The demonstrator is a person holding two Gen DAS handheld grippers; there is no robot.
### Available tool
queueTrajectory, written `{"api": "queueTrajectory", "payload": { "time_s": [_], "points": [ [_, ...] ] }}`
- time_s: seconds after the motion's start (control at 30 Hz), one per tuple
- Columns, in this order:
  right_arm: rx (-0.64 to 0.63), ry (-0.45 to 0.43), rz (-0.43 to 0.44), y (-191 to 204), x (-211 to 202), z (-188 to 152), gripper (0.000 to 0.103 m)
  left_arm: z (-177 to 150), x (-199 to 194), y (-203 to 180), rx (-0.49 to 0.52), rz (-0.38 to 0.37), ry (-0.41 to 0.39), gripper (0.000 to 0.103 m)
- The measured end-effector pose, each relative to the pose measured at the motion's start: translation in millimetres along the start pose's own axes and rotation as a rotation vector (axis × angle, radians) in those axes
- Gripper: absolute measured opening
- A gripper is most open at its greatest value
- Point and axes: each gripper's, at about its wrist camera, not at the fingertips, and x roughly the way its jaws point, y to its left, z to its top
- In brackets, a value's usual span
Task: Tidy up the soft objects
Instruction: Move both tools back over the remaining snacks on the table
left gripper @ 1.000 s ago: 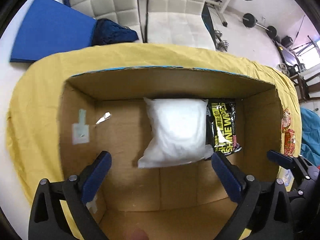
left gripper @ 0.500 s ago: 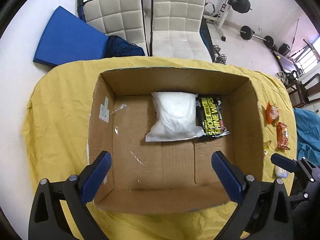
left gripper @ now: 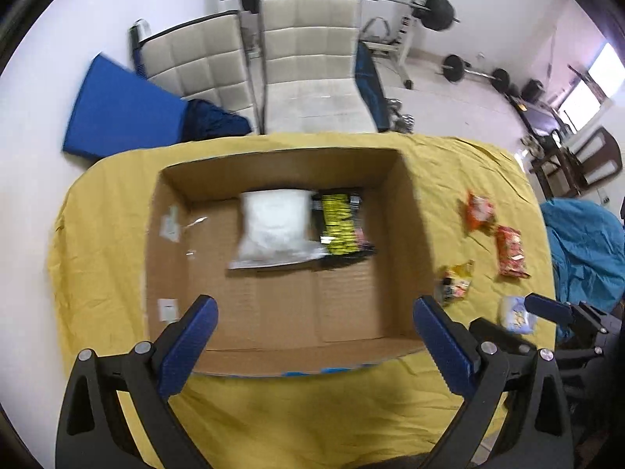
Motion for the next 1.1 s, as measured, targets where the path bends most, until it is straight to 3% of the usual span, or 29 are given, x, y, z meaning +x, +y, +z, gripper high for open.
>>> {"api": "queueTrajectory", "payload": {
  "time_s": [0.27, 0.53, 0.8, 0.97, 1.03, 1.1],
  "points": [
    [0.222, 0.024, -0.114, -157, -17, -14, 0.095, 12, 23, -113, 0.184, -0.044, 0.059, 0.103],
    [0.314, 0.147, -0.159, -268, 18, -30, 0.095, 23, 93, -228, 0.419, -0.037, 0.19, 0.103],
    [0.178, 0.271, -0.139, -292, 72, -33, 0.095, 5, 188, -292, 0.797, 0.08, 0.38, 0.103],
    [0.014, 0.32, -0.169, -288, 97, -35, 0.096, -14, 234, -299, 0.927, 0.148, 0.478, 0.102],
    [-0.047, 0.34, -0.172, -285, 104, -35, 0.095, -20, 250, -302, 0.947, 0.154, 0.524, 0.094],
    [-0.098, 0.359, -0.178, -284, 108, -37, 0.096, -24, 259, -303, 0.953, 0.158, 0.544, 0.077]
  ]
}}
